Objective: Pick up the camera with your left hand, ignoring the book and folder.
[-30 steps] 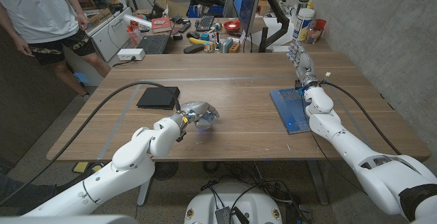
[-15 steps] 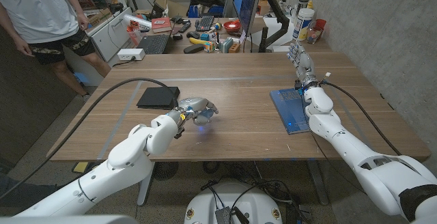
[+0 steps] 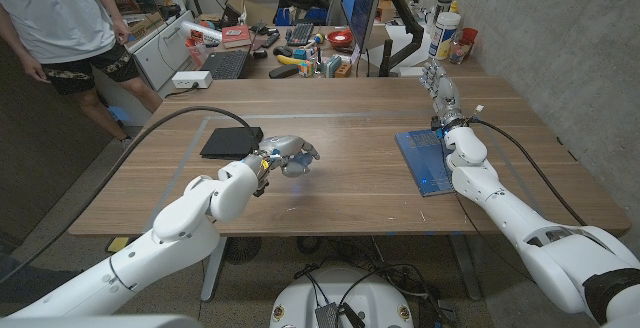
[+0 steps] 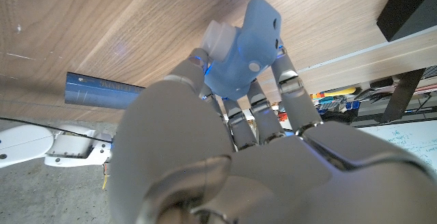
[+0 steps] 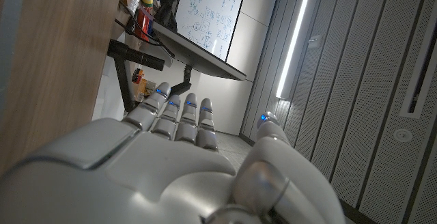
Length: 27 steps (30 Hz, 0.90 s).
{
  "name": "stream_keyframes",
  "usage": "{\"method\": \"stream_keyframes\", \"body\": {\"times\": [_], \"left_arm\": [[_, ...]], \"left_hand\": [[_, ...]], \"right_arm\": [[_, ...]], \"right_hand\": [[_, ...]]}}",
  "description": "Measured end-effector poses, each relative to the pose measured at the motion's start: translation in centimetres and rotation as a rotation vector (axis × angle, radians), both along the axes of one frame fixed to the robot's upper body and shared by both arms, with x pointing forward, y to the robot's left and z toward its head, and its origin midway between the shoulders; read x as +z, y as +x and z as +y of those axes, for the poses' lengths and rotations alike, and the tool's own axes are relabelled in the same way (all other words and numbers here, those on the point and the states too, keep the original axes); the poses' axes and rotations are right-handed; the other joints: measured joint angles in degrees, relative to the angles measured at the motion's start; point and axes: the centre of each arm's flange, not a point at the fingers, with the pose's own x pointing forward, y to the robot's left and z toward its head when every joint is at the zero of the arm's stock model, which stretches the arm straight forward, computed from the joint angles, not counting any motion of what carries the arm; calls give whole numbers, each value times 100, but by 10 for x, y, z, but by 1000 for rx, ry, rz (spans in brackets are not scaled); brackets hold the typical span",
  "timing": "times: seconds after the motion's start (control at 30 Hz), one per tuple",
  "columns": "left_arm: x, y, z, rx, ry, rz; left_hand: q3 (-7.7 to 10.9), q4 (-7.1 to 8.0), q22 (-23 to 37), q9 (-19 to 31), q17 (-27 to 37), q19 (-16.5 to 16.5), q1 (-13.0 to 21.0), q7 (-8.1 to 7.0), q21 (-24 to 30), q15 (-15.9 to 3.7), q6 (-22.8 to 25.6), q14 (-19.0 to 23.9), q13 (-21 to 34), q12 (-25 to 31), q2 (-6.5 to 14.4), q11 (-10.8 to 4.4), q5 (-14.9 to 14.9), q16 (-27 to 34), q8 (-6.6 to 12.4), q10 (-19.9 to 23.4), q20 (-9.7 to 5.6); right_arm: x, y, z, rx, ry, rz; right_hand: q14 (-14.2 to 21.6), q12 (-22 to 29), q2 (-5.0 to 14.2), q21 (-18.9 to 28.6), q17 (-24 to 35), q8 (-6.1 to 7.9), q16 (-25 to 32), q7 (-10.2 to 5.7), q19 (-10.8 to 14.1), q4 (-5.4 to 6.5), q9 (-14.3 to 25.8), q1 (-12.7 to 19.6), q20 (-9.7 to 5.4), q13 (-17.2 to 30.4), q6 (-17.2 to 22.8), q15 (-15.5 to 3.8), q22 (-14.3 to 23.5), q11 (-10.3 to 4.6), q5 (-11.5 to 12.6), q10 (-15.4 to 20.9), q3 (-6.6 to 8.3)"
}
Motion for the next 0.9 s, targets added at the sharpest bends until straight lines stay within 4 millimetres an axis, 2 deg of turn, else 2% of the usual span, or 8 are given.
{"method": "stream_keyframes", "body": {"times": [0.4, 0.53, 0.9], "left_arm": [[14, -5, -1, -7, 21, -24], [18, -7, -1, -10, 25, -37], [31, -16, -2, -19, 41, -81]], "left_hand": [[0, 0, 1, 0, 39, 65, 1, 29, -25, 2, 174, 100, 5, -37, -1, -46, -5, -22, 46, 68, -41], [0, 0, 0, 0, 40, 102, 1, 18, -69, -7, 185, 110, 5, -39, -1, -37, -6, -22, 46, 96, -63], [0, 0, -2, -1, 39, 112, 1, 10, -73, -8, 194, 151, 7, -51, -1, -48, -22, -34, 46, 108, -72]], "right_arm": [[1, 1, 0, -1, 0, -2], [2, 1, 0, 0, 0, -4], [4, 0, 0, -1, 3, -9]], "right_hand": [[0, 0, 0, 0, 0, 0, 0, 0, 1, 0, 0, 0, 1, 0, 0, 0, 0, 0, 0, 0, 0], [43, 0, 0, 22, 0, 0, 0, 0, 166, 0, 0, 0, -22, 0, 0, 0, 0, 0, 0, 0, 0], [63, 0, 0, 23, 0, 0, 0, 0, 176, 0, 0, 0, -32, 0, 0, 21, 0, 0, 0, 0, 1]]}}
